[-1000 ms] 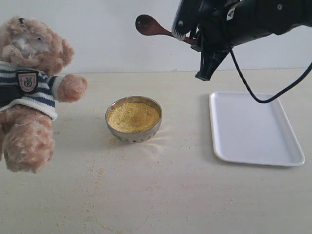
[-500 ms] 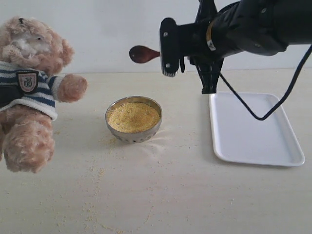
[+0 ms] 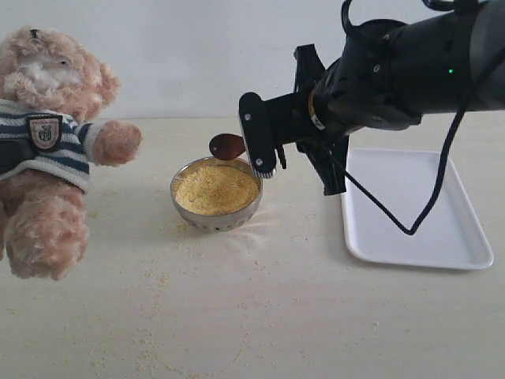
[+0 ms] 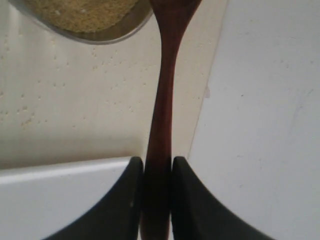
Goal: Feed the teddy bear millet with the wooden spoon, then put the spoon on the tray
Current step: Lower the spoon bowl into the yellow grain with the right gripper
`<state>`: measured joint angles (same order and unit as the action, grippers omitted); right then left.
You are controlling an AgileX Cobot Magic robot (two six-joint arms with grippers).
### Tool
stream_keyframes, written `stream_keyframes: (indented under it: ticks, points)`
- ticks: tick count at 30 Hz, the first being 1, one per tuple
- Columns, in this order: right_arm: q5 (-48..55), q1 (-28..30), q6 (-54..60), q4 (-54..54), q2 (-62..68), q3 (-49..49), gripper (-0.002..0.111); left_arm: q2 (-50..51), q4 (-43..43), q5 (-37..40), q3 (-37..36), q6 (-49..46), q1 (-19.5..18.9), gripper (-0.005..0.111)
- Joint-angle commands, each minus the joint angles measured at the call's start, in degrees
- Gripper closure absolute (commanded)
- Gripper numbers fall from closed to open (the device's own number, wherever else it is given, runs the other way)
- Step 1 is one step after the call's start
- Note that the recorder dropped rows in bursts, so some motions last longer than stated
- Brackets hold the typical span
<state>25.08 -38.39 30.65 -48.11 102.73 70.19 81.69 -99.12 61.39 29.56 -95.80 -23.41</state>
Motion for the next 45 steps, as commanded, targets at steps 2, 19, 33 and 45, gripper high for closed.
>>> stream_keyframes:
  ticks: [2, 19, 33, 45]
  points:
    - [-0.9, -0.9, 0.8, -1.1, -0.1, -1.1, 0.108, 0.0, -0.8, 1.0, -0.3, -0.2, 0.0, 0.102]
    - [-0.7, -2.3, 0.0, -7.2, 3.8, -0.9, 0.108, 0.0, -0.8, 1.0, -0.3, -0.2, 0.0, 0.102]
    - [-2.7, -2.8, -3.5, -8.5, 4.9, -0.9, 0.108, 0.0, -0.8, 1.0, -0.3, -0.2, 0.0, 0.102]
    - [-2.0, -4.5, -3.2, -8.3, 5.3, -0.9, 0.108, 0.0, -0.8, 0.8, -0.3, -0.2, 0.0, 0.102]
